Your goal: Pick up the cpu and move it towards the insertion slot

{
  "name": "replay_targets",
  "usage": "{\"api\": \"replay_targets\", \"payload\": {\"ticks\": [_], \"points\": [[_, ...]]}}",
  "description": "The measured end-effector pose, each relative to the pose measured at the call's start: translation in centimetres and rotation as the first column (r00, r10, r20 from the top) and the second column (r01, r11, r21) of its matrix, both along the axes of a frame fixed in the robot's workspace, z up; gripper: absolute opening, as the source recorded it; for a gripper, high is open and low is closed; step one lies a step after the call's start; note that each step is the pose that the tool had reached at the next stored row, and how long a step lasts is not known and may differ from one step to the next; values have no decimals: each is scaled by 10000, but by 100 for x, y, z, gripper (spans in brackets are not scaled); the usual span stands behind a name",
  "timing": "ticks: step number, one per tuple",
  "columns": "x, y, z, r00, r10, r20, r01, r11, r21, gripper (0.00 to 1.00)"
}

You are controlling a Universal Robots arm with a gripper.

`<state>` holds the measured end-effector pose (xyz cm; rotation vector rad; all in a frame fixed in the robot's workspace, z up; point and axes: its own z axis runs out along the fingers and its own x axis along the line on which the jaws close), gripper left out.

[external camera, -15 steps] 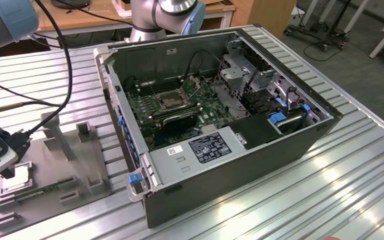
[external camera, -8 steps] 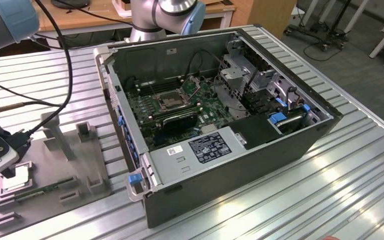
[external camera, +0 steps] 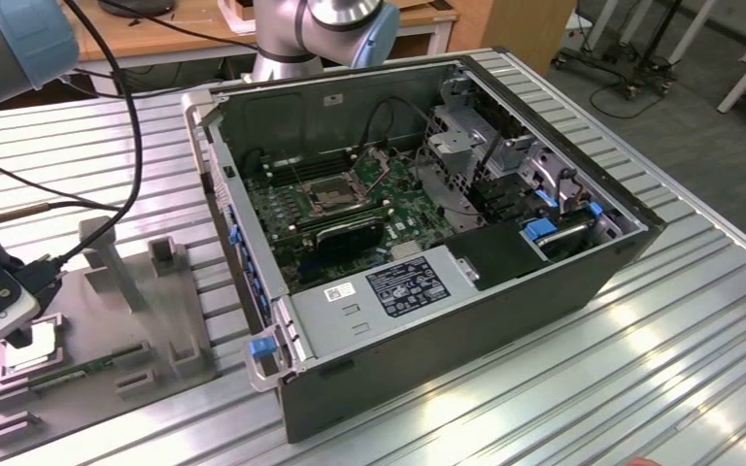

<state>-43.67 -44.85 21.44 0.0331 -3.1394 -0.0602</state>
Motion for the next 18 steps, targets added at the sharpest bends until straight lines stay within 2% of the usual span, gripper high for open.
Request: {"api": "replay_targets", "payload": {"ticks": [18], "points": [[0, 0, -13, 10000, 0, 2, 0, 10000, -2, 11]]}}
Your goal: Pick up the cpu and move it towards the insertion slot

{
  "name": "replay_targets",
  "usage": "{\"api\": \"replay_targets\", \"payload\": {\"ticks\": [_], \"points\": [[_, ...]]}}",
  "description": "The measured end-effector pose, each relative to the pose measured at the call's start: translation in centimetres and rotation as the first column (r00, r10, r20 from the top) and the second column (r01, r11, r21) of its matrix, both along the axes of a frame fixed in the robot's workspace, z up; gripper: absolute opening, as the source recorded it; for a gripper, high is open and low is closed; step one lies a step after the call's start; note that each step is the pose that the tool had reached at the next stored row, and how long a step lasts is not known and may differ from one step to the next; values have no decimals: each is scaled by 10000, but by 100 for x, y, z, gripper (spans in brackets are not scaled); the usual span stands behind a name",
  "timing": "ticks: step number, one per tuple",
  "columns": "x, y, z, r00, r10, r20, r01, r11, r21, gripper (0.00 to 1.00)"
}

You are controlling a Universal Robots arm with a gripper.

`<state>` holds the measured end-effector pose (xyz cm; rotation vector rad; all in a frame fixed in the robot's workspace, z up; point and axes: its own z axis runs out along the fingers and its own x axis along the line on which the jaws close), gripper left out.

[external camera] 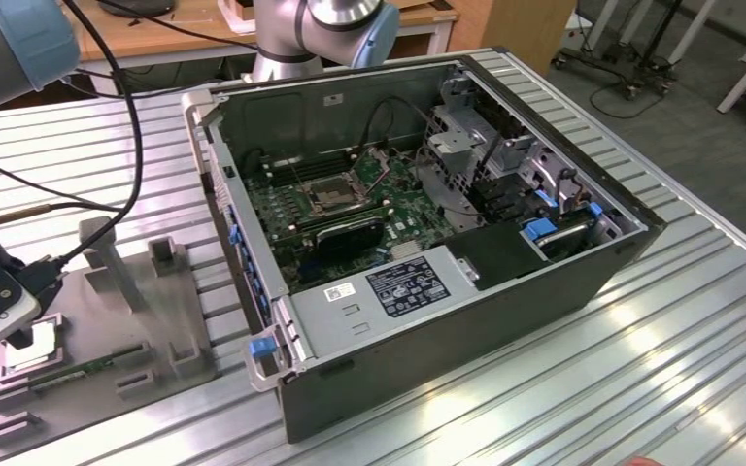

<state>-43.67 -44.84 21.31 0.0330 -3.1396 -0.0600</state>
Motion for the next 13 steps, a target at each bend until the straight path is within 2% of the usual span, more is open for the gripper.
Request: {"api": "replay_targets", "payload": {"ticks": [3, 5, 6, 8, 9, 11, 12, 13], "points": [[0, 0, 0, 10000, 0, 0, 0, 10000, 0, 11], [0, 0, 0, 10000, 0, 0, 0, 10000, 0, 24], [0, 0, -1, 10000, 0, 1, 0, 10000, 0, 24], [0, 0, 0, 10000, 0, 0, 0, 10000, 0, 35], [0, 0, 0, 10000, 0, 0, 0, 10000, 0, 35], [0, 0, -1, 10000, 0, 0, 0, 10000, 0, 47], [0, 0, -1, 10000, 0, 0, 0, 10000, -1, 47], [0, 0, -1, 10000, 0, -1, 0, 10000, -1, 53]]}}
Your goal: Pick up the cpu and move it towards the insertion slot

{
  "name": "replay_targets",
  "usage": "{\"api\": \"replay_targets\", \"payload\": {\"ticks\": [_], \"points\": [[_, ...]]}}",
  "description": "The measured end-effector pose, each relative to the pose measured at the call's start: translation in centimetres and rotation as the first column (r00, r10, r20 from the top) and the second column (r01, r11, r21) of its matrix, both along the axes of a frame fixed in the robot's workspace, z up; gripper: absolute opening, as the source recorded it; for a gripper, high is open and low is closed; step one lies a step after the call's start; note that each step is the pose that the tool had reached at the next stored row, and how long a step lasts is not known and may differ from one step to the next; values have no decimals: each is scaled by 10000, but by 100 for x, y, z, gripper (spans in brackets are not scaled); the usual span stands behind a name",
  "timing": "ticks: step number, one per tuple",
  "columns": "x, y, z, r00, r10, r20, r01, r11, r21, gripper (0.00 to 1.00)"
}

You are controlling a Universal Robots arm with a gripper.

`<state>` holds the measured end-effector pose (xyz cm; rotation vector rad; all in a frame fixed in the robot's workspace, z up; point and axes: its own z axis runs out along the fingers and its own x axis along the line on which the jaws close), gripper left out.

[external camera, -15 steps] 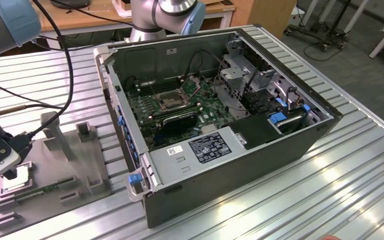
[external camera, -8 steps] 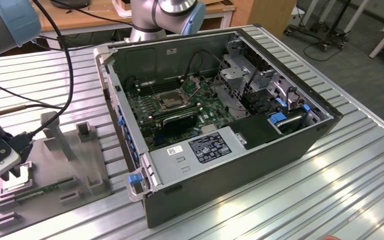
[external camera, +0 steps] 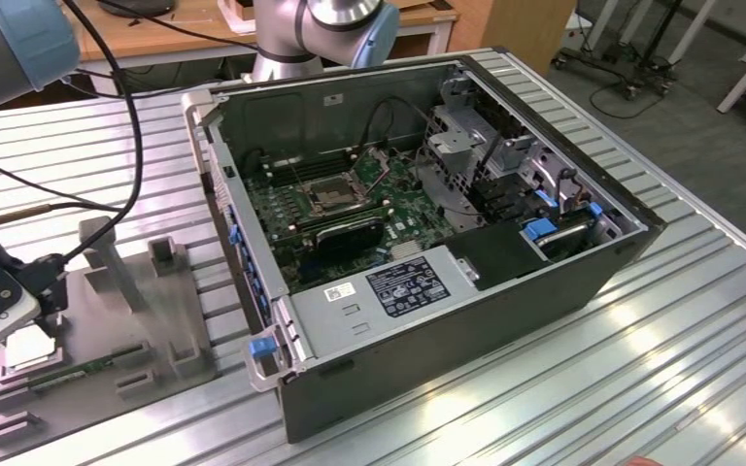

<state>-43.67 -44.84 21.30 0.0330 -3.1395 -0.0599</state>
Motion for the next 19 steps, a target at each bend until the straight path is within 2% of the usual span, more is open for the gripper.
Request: {"api": "replay_targets", "payload": {"ticks": [1, 3, 6, 16, 19], "points": [[0, 0, 0, 10000, 0, 0, 0, 10000, 0, 53], [0, 0, 0, 10000, 0, 1, 0, 10000, 0, 65], [1, 0, -20, 10000, 0, 5, 0, 10000, 3, 65], [0, 6, -164, 10000, 0, 1, 0, 10000, 0, 65], [0, 9, -177, 10000, 0, 0, 0, 10000, 0, 65]]}}
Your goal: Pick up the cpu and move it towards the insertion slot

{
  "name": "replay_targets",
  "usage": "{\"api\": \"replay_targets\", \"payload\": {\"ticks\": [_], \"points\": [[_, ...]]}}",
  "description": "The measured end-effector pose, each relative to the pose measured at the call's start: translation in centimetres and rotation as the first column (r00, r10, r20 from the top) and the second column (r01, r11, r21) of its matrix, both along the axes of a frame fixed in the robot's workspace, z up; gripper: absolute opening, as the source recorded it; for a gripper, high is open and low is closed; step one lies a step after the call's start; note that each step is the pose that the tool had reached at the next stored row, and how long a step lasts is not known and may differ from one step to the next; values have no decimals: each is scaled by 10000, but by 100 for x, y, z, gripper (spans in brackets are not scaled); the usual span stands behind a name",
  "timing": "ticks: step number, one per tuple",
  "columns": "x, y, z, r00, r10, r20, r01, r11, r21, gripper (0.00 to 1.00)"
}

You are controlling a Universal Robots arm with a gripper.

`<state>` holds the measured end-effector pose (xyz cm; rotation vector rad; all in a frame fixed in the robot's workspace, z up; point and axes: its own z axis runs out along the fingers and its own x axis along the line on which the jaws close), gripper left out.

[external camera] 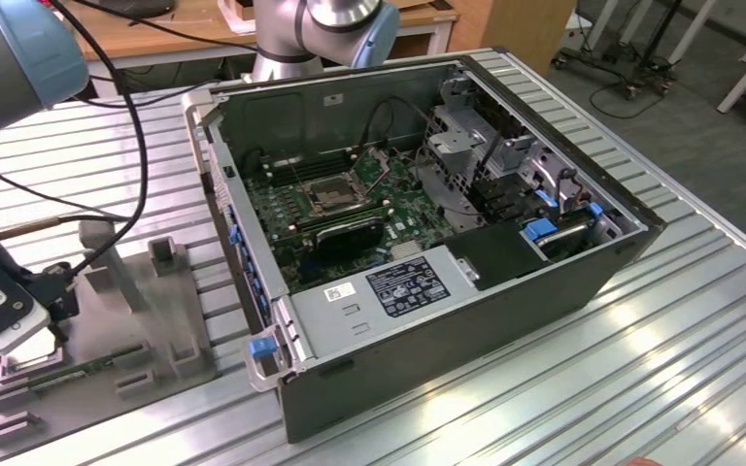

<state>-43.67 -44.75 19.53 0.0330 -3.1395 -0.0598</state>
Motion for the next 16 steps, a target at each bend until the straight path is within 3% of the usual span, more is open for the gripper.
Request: {"api": "replay_targets", "payload": {"ticks": [16], "points": [[-31, 38, -79, 10000, 0, 2, 0, 10000, 1, 65]]}}
